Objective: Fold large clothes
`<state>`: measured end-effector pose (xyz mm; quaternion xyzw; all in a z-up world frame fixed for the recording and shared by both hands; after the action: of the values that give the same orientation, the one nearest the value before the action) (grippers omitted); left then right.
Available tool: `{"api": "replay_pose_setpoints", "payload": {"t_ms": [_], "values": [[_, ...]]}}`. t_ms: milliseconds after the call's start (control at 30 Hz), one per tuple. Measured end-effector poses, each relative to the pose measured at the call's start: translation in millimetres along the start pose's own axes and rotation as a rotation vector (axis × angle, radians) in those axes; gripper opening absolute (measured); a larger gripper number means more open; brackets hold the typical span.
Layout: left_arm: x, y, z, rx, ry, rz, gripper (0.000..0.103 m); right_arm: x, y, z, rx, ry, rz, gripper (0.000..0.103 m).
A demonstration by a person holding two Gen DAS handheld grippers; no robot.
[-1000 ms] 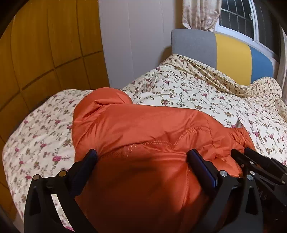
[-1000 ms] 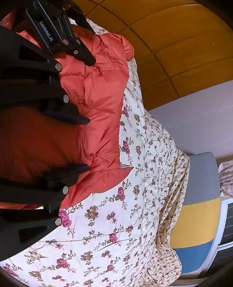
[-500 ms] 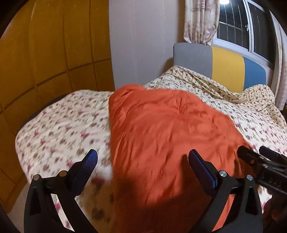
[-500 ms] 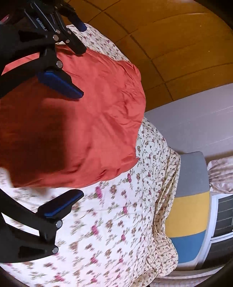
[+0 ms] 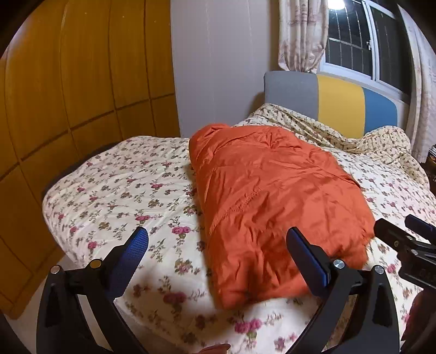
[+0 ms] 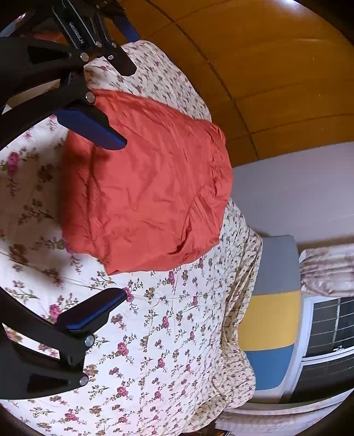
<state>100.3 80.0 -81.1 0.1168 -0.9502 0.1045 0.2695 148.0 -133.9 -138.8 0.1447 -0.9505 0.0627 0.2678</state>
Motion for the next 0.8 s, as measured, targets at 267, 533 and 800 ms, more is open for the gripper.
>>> {"api": "replay_pose_setpoints", "payload": {"t_ms": [267,533,800], "values": [[28,10,5,0.019,-0.008,0.011,0.100,25,7,-1,0.040,-0.032,0.011,0.101],[34,14,5,0.045,-0.002,0.021,0.100,28,8,0,0.037,-0.030,0.018,0.101],[32,13,9,0.052,0.010,0.022,0.100,30,7,2,0.032,-0.029,0.016,0.101]]}}
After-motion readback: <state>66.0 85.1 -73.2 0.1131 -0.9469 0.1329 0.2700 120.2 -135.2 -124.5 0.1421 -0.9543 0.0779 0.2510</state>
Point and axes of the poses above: each gripper's, at about its wrist camera, not at the fingertips, and x roughly against the way its jaws point, y to its left, z to its underside, the point moved 5 cm from there along -x, roughly the way its jaws point, and after that the axes turned 13 degrees about x, right-handed, at the moved point
